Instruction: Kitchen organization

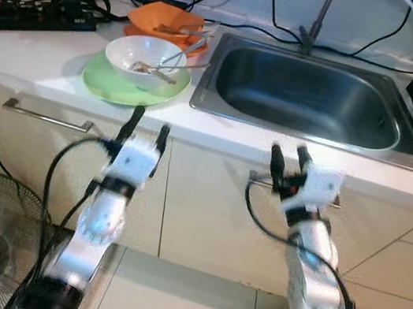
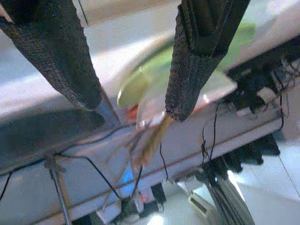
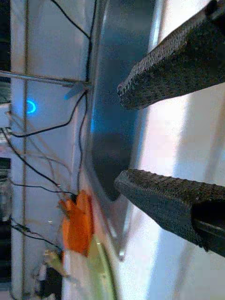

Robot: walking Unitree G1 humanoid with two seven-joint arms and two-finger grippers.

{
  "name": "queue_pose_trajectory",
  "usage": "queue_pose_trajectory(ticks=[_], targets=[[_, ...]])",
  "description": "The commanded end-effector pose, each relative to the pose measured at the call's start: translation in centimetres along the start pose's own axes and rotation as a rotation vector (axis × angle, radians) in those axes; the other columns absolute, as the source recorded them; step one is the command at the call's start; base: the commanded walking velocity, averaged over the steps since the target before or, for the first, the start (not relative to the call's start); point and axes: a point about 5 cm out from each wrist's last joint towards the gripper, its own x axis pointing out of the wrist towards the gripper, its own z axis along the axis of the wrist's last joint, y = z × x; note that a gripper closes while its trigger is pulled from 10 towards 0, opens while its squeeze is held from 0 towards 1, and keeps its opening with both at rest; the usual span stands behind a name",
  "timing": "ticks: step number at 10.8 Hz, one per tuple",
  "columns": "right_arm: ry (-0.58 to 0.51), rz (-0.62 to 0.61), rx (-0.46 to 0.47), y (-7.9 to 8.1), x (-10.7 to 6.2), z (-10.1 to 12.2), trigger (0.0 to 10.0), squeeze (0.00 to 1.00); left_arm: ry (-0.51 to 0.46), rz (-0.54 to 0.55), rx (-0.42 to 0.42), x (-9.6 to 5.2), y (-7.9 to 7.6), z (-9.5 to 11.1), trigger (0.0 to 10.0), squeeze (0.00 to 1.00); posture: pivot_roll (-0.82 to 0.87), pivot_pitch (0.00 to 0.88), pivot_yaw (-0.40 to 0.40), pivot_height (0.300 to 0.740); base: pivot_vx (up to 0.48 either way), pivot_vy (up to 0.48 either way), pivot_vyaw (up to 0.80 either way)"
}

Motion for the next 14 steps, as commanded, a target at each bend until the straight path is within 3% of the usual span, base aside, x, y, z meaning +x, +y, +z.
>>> queue_pose_trajectory(ticks=[1, 4, 8, 14], targets=[[0.015, -0.005, 0.018, 0.2, 0.4, -0.1, 10.0, 0.0, 0.004, -0.014, 0.021, 0.5, -0.4, 0.1, 10.0, 0.0, 0.18, 0.0, -0.039, 0.74, 0.0, 0.0, 0.0], [0.015, 0.012, 0.025, 0.9, 1.2, 0.1, 10.0, 0.0, -0.03, -0.056, 0.12, 2.3, -0.1, 0.9, 10.0, 0.0, 0.18, 0.0, -0.042, 0.74, 0.0, 0.0, 0.0], [0.018, 0.01, 0.022, 0.9, 1.5, 0.0, 10.0, 0.0, -0.03, -0.066, 0.129, 2.4, -0.6, 0.8, 10.0, 0.0, 0.18, 0.0, -0.04, 0.74, 0.0, 0.0, 0.0], [0.025, 0.017, 0.026, 1.1, 1.4, -0.2, 10.0, 0.0, -0.041, -0.043, 0.197, 3.4, 0.2, 1.1, 10.0, 0.0, 0.19, 0.0, -0.041, 0.74, 0.0, 0.0, 0.0]])
